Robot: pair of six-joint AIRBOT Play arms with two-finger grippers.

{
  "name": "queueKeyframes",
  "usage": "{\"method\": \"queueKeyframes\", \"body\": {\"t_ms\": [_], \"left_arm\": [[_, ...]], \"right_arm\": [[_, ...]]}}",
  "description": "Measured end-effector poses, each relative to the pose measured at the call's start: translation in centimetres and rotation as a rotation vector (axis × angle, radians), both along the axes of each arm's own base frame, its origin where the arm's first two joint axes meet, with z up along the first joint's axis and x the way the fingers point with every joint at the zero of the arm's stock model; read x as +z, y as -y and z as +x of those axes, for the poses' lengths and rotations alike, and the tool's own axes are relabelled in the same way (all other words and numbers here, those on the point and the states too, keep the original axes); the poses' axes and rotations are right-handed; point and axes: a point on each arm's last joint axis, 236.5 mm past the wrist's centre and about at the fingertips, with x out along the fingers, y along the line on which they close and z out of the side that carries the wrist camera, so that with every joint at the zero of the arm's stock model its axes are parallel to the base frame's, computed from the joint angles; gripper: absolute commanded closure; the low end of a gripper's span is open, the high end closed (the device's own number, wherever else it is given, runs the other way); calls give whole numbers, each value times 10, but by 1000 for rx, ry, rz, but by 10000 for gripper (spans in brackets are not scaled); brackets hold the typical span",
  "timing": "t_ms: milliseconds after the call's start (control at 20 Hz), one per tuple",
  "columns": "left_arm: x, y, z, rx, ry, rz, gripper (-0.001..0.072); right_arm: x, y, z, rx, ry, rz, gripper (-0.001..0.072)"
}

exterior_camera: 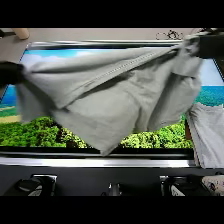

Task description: Fold the shirts.

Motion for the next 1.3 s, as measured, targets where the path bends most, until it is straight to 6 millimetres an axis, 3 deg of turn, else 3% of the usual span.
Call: {"method": "queueKeyframes", "body": {"t_ms": [150, 300, 350, 450, 500, 600, 700, 750, 800, 850, 1050, 1250, 1300], "left_arm": [[-102, 6, 26, 18, -226, 16, 680], [-193, 22, 38, 24, -438, -20, 678], [-213, 28, 41, 25, -485, -43, 611], [-241, 37, 44, 28, -569, -82, 46], [-243, 38, 47, 17, -587, -81, -4], [-241, 25, 48, -11, -642, -43, 1], [-237, -4, 44, 9, -699, -24, 26], [-241, -21, 38, 42, -739, -31, 176], [-247, -37, 31, 78, -779, -54, 218], [-255, -49, 23, 108, -817, -76, 215], [-295, -71, -4, 224, -916, -215, 173], [-316, -78, -7, 299, -922, -297, 174], [-320, -80, -7, 312, -921, -307, 173]], "right_arm": [[-82, -21, 78, 4, -132, 133, 685], [-155, -46, 117, -22, -293, 350, 684], [-175, -55, 122, -27, -350, 416, 614], [-191, -67, 126, -28, -410, 508, 111], [-195, -67, 123, -25, -437, 527, 104], [-192, -55, 114, -15, -466, 517, 111], [-201, -30, 89, -17, -554, 440, 167], [-216, -14, 70, -30, -636, 387, 168], [-233, -1, 49, -40, -728, 339, 169], [-248, 7, 28, -40, -811, 301, 181], [-298, 9, -37, -12, -1053, 262, 187], [-322, -6, -70, 40, -1162, 259, 177], [-324, -7, -74, 49, -1173, 256, 145]]}}
